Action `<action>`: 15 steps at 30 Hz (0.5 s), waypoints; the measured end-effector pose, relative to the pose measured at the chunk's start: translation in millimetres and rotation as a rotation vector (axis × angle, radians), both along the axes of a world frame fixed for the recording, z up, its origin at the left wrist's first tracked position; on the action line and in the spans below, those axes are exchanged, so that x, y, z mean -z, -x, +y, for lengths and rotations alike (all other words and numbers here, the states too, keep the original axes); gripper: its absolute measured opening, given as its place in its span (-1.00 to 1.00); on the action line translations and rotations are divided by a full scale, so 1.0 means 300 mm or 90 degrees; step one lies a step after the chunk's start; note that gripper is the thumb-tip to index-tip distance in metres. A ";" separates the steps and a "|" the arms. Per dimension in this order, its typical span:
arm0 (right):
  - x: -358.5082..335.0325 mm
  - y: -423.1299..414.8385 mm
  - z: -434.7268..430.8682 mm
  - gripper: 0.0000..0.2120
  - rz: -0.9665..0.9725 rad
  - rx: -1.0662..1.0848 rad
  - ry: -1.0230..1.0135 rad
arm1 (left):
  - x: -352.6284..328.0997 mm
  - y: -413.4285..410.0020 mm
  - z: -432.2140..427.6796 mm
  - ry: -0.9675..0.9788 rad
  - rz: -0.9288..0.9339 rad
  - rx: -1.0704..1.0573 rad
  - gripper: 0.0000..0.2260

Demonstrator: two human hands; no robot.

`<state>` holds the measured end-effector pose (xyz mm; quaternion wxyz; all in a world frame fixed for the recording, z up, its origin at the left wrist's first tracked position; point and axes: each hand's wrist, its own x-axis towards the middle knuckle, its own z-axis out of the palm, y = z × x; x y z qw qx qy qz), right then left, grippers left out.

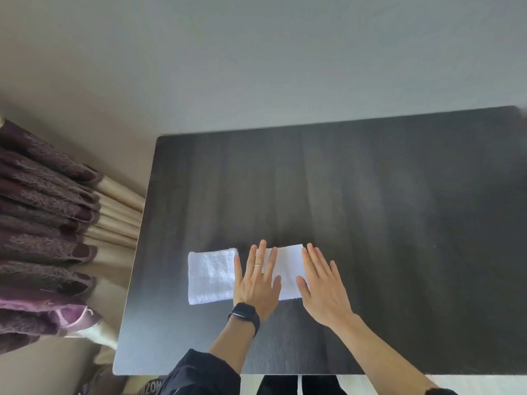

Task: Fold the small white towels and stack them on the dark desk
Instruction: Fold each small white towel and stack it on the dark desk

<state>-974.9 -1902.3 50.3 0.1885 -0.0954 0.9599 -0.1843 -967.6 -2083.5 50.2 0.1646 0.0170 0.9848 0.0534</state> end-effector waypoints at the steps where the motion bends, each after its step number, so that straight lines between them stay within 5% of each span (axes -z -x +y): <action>1: -0.040 -0.016 0.028 -0.36 -0.001 0.003 0.009 | -0.036 0.006 0.015 -0.006 -0.019 -0.006 -0.36; 8: -0.295 -0.156 0.347 -0.55 0.002 0.207 0.094 | -0.254 0.064 0.232 -0.052 -0.097 0.127 -0.44; 15: -0.605 -0.511 0.756 -0.66 0.176 0.586 0.004 | -0.466 0.070 0.766 -0.157 -0.054 0.484 -0.54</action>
